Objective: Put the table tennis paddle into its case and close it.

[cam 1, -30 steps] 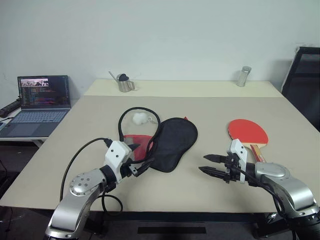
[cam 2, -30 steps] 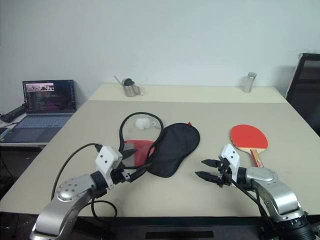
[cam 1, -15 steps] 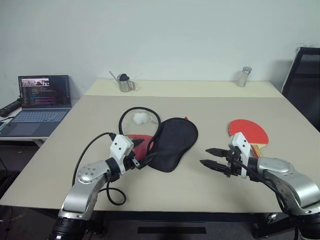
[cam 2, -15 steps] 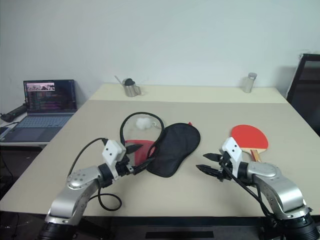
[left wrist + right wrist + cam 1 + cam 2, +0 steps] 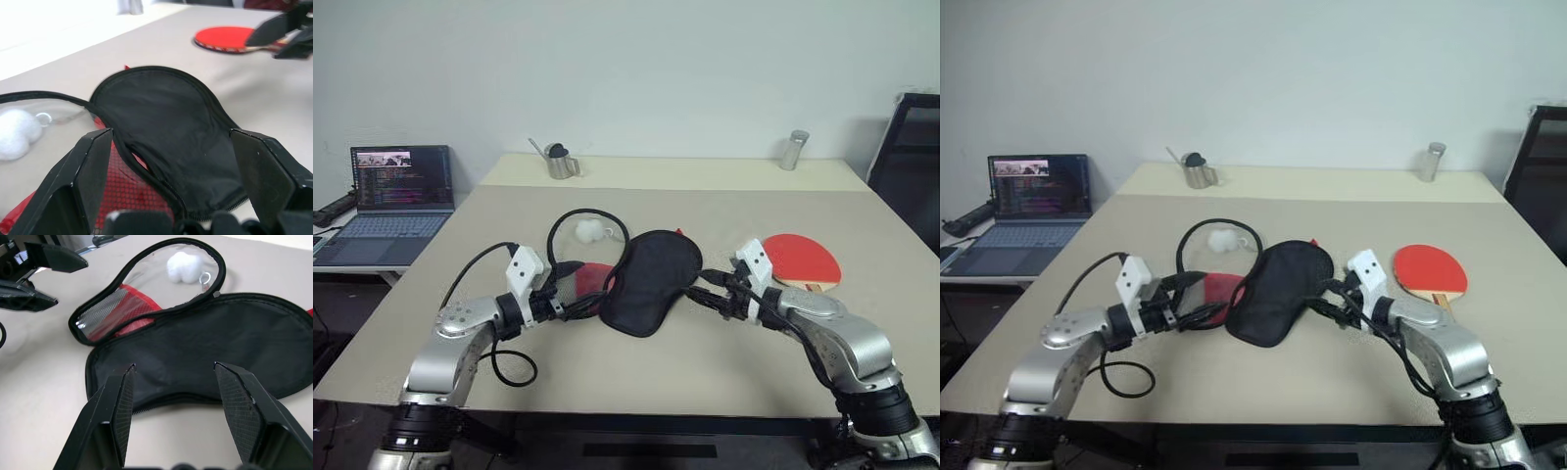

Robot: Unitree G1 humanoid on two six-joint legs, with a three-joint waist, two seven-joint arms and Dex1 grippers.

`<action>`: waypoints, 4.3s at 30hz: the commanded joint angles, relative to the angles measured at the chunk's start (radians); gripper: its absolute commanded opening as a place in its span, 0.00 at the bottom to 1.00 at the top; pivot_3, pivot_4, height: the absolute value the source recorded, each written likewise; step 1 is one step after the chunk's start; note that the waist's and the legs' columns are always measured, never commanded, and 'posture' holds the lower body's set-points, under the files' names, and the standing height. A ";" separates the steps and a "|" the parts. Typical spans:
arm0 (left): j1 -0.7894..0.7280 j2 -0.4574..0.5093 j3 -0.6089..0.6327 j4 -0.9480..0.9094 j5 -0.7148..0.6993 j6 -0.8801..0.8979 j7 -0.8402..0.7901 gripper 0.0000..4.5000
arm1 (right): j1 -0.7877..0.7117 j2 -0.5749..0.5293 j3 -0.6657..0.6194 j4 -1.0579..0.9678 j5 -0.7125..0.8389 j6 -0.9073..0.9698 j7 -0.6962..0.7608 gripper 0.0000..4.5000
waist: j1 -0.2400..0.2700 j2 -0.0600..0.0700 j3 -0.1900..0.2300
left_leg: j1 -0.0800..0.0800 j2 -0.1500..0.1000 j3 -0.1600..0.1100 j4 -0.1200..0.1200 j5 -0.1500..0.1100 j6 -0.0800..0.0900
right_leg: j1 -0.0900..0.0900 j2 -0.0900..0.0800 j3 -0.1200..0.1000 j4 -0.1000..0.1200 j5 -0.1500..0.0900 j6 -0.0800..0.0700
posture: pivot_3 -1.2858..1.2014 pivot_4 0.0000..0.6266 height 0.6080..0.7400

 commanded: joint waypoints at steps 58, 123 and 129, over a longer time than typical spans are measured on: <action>-0.190 0.191 0.018 0.160 -0.019 0.028 -0.263 0.92 | -0.194 0.414 -0.001 0.352 -0.059 0.240 -0.296 0.79 | -0.033 0.000 0.000 | 0.000 0.001 0.000 -0.001 0.000 0.000 | -0.002 0.001 0.000 0.002 0.000 0.000 | 0.52 0.24 1.00; -0.275 0.062 -0.128 0.059 -0.014 0.058 -0.310 0.92 | -0.312 -0.093 -0.076 0.477 -0.025 0.371 -0.056 0.00 | -0.027 -0.002 0.003 | -0.001 0.000 0.001 -0.001 0.000 0.000 | -0.002 0.001 0.001 0.000 0.000 0.000 | 0.52 0.24 1.00; -0.280 0.055 -0.131 0.062 -0.008 0.056 -0.307 0.92 | -0.334 -0.098 -0.085 0.532 -0.041 0.348 -0.051 0.05 | -0.027 -0.002 0.003 | -0.002 0.000 0.001 -0.001 0.000 0.000 | -0.002 0.001 0.001 0.000 0.000 0.000 | 0.52 0.24 1.00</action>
